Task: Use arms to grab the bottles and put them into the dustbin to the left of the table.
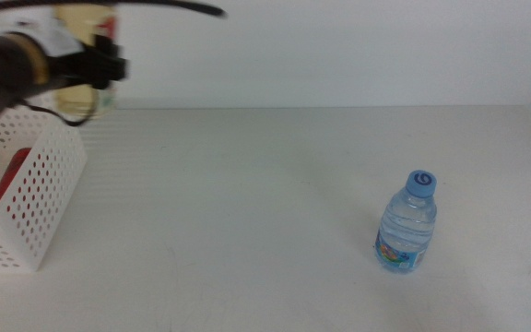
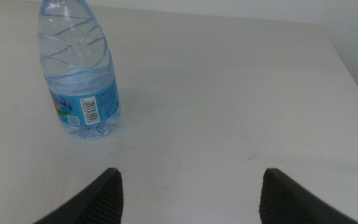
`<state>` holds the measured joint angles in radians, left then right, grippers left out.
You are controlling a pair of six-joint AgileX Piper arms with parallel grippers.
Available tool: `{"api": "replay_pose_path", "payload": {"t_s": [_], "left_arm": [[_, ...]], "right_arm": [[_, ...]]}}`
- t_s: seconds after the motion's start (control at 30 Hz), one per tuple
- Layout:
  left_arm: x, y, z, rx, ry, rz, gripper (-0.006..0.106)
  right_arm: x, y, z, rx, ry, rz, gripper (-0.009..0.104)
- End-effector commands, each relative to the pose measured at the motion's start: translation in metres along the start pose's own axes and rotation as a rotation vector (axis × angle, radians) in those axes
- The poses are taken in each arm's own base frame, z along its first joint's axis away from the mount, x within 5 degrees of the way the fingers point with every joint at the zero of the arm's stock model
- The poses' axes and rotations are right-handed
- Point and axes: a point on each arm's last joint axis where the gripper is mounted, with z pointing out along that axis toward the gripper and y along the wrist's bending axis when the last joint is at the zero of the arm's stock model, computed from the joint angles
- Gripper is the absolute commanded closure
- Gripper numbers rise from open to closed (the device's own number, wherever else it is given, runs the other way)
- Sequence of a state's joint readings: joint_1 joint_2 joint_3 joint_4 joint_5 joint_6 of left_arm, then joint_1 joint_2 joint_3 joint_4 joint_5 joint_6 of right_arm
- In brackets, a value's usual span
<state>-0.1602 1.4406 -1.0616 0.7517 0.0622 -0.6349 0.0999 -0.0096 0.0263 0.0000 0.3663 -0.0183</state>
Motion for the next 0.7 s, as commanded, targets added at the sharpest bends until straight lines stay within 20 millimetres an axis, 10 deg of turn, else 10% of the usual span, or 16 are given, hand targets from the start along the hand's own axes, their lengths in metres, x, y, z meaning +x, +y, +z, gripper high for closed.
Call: {"api": "replay_pose_path", "payload": {"t_s": [0.0, 0.23, 0.67], "left_arm": [[-0.033, 0.018, -0.03, -0.039, -0.142, -0.061, 0.105], [-0.031, 0.081, -0.045, -0.271, 0.071, -0.078, 0.105], [-0.034, 0.137, -0.013, -0.237, 0.352, -0.078, 0.105]], "right_arm": [[-0.008, 0.0, -0.003, 0.005, -0.089, -0.012, 0.038], [-0.008, 0.0, -0.003, 0.005, -0.089, -0.012, 0.038], [-0.008, 0.0, -0.003, 0.005, -0.089, -0.012, 0.038]]}}
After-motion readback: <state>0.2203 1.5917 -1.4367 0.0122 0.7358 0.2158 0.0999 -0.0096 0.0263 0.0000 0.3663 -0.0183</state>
